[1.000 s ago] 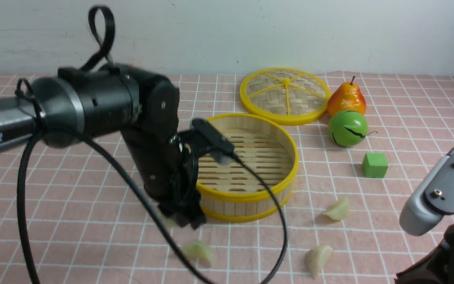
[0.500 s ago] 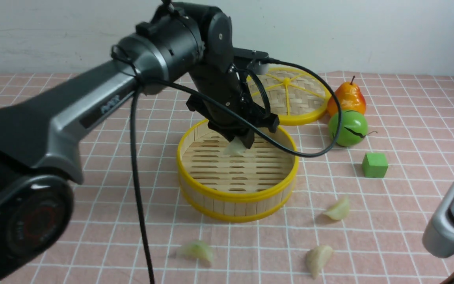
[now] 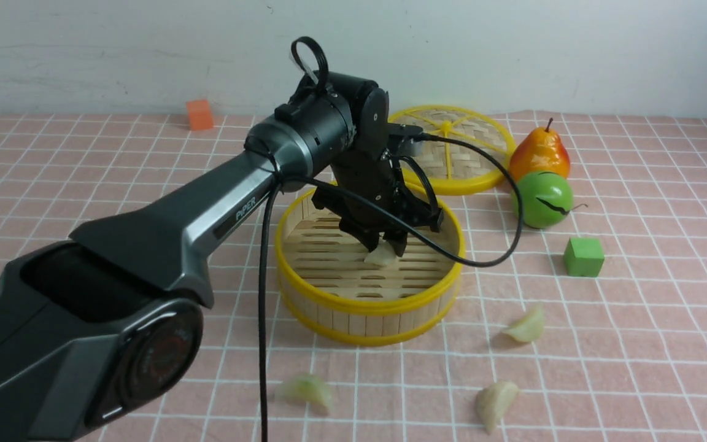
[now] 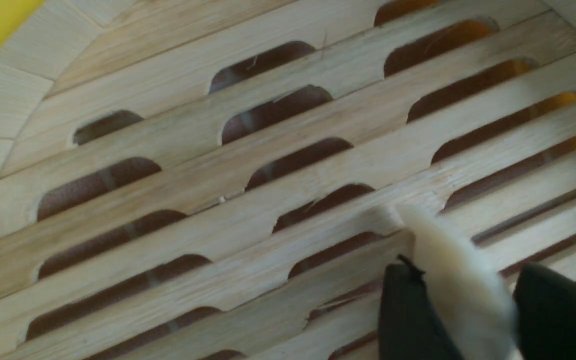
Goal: Put the dumplings into the steamer on the table with the pink tablecloth.
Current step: 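Place the dumpling into the bamboo steamer basket with the left gripper, then reach for and grasp a dumpling on the table with the left gripper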
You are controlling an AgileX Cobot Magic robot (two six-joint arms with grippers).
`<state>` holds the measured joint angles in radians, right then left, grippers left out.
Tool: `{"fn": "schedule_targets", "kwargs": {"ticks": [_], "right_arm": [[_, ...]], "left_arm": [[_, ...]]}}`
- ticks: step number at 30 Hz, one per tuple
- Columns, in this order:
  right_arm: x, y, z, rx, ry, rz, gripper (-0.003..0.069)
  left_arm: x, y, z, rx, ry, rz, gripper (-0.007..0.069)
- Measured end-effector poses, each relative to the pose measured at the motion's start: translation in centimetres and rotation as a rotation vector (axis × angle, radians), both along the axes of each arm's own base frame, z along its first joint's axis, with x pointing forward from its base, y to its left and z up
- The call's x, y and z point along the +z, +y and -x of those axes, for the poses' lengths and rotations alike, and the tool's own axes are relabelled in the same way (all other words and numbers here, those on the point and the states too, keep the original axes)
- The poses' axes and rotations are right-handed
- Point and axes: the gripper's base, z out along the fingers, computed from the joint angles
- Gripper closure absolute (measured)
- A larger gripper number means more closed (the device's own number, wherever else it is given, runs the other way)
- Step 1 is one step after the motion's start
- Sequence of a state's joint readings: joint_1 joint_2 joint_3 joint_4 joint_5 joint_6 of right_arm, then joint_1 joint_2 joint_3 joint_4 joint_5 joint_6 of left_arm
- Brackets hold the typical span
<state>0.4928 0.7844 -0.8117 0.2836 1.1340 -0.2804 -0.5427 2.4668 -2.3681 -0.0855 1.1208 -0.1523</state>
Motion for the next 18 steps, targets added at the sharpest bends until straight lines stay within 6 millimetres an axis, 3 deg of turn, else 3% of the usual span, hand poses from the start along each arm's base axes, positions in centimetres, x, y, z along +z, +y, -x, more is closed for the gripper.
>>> {"fn": "schedule_targets", "kwargs": {"ticks": [2,4,7,10,11,13,16,18], "right_arm": [[0.0,-0.1,0.0,0.0,-0.002,0.007,0.0627],[0.0,-0.1,0.0,0.0,-0.002,0.007,0.0627],[0.0,-0.1,0.0,0.001,0.003,0.009,0.0627],[-0.1,-0.1,0.0,0.001,0.004,0.01,0.0627],[-0.1,-0.1,0.0,0.001,0.004,0.01,0.0627],[-0.1,-0.1,0.0,0.001,0.004,0.01,0.0627],[0.0,-0.1,0.0,0.001,0.002,0.009,0.0627],[0.0,-0.1,0.0,-0.001,-0.003,0.01,0.0626]], "left_arm": [[0.8,0.1,0.2,-0.001,-0.003,0.002,0.0212],[1.8,0.3,0.5,-0.002,-0.01,0.005,0.0183],[6.7,1.2,1.8,-0.006,-0.055,0.022,0.0146],[13.2,2.7,4.6,-0.048,-0.157,0.023,0.0139],[13.1,2.7,4.6,-0.048,-0.153,0.017,0.0139],[16.4,3.9,7.6,-0.132,-0.222,-0.036,0.0138],[16.8,4.4,10.2,-0.237,-0.216,-0.099,0.014],[14.8,4.6,12.8,-0.396,-0.16,-0.191,0.0142]]}}
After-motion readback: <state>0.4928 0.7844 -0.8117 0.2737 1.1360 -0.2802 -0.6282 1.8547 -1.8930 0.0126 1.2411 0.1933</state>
